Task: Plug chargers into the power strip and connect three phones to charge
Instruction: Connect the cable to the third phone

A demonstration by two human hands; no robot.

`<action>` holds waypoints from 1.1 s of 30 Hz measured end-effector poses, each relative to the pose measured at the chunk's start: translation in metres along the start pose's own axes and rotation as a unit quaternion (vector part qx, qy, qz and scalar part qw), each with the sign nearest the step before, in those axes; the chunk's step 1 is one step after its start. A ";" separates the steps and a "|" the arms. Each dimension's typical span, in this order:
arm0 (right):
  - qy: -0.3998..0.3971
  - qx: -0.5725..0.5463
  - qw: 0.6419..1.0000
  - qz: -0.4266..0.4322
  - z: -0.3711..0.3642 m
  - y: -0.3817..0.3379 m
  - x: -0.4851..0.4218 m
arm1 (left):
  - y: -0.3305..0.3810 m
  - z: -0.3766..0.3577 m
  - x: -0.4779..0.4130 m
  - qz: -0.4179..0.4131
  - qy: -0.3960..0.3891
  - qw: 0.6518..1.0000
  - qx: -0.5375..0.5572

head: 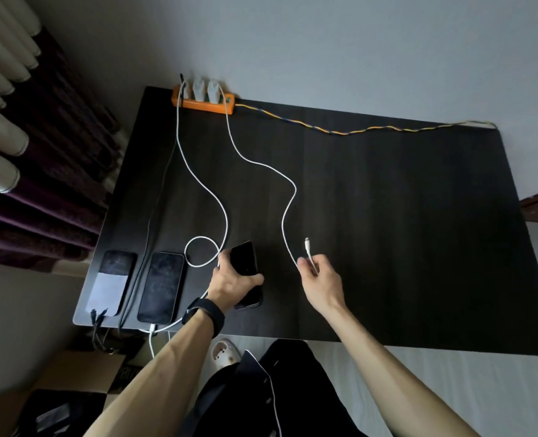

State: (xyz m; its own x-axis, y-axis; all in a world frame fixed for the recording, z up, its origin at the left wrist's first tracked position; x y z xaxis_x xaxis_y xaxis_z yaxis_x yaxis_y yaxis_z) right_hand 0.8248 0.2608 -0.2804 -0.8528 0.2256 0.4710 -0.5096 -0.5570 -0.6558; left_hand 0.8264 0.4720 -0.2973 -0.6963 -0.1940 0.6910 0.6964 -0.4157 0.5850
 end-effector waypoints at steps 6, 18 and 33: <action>-0.078 -0.190 0.979 0.001 -0.016 -0.034 0.012 | 0.036 0.016 0.027 -0.159 -0.025 0.987 -0.015; -0.075 -0.239 0.968 0.014 -0.025 -0.053 0.045 | 0.017 0.070 0.045 -0.190 -0.119 0.969 0.101; 0.036 -0.114 0.984 0.134 0.036 -0.085 0.090 | 0.023 0.080 0.067 -0.044 -0.163 0.878 0.447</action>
State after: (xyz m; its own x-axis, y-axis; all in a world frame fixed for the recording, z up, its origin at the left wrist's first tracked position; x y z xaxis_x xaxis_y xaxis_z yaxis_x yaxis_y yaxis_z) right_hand 0.7951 0.3001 -0.1609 -0.9619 0.1556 0.2248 -0.2701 -0.4133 -0.8696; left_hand 0.8099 0.5206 -0.2038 -0.7687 0.1291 0.6265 0.6021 0.4767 0.6405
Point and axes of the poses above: each hand's wrist, its own x-axis away from the middle knuckle, its own z-axis out of the back of the hand, y = z × x, the point moved 2 cm from there along -x, towards the middle knuckle, and after that the axes turned 1 degree about -x, right-handed, at the moved point
